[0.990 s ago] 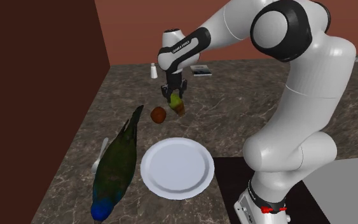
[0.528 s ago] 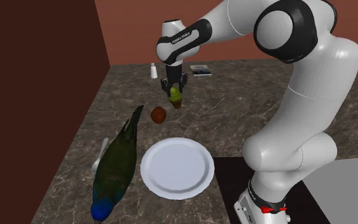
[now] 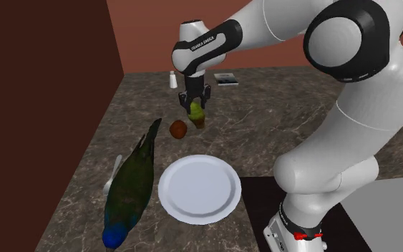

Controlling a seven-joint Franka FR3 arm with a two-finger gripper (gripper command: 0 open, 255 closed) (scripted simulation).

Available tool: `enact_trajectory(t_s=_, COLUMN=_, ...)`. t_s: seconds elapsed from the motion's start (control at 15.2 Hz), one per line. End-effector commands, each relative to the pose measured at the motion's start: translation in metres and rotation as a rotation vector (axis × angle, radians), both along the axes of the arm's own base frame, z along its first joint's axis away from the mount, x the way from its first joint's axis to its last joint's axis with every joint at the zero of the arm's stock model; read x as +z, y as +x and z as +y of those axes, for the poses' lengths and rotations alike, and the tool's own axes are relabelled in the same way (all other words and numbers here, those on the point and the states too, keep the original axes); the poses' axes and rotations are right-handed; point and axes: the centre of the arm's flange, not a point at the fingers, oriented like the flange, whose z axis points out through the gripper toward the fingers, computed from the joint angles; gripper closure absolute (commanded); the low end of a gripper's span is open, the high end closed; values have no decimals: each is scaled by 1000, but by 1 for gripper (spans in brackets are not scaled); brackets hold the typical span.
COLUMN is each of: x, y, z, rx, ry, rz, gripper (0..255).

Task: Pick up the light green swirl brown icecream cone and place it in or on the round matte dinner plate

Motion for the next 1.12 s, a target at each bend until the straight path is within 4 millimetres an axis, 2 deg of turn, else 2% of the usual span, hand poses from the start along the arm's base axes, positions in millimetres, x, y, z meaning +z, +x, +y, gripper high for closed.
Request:
enact_trajectory(t_s=0.0, x=3, y=-27, z=-4, rx=-1, ry=1, rz=0, gripper=255)
enact_trajectory(t_s=1.06, x=17, y=-237, z=0, rx=-1, ry=1, rz=0, gripper=255)
